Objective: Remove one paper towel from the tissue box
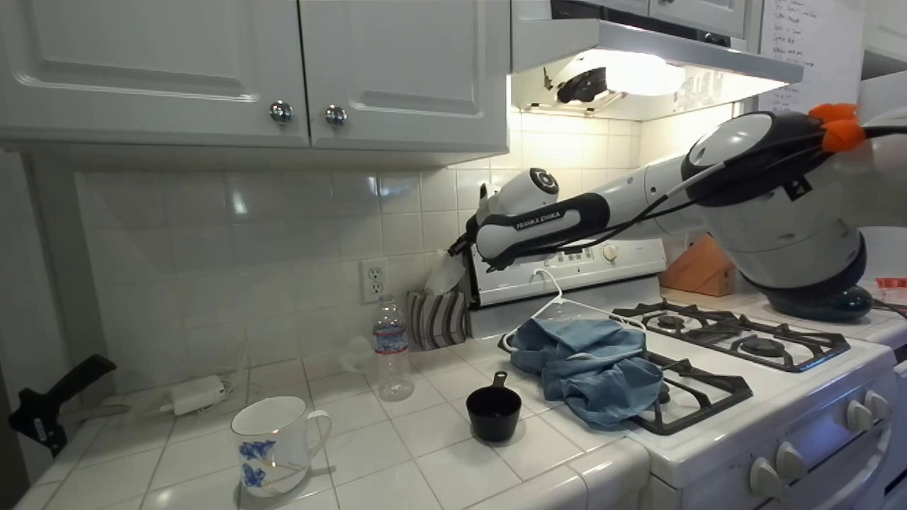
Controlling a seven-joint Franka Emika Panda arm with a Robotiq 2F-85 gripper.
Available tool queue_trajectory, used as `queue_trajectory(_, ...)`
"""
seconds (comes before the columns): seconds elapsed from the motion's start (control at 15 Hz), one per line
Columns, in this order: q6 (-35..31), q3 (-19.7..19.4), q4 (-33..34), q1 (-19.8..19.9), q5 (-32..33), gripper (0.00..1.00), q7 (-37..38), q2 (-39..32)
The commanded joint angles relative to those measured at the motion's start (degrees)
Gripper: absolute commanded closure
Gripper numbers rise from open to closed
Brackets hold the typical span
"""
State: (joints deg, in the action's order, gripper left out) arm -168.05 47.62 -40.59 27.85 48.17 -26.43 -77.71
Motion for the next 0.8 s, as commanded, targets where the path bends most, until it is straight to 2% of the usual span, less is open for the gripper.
queue_trajectory(0.0,5.59,0.81,3.75,-2.51,-1.52,1.00,-2.13,-2.02)
queue_trajectory(0.2,10.51,0.28,2.49,-3.43,-1.06,1.00,-1.08,-1.31)
queue_trajectory(0.4,12.23,-1.25,2.01,-4.38,0.01,1.00,1.25,-0.70)
queue_trajectory(0.47,9.60,-10.31,0.55,-6.65,-9.46,1.00,0.42,2.41)
queue_trajectory(0.53,8.69,-13.19,0.31,-7.52,-11.24,1.00,1.75,3.13)
queue_trajectory(0.73,5.35,-26.29,-0.94,-11.79,-21.27,1.00,3.47,5.98)
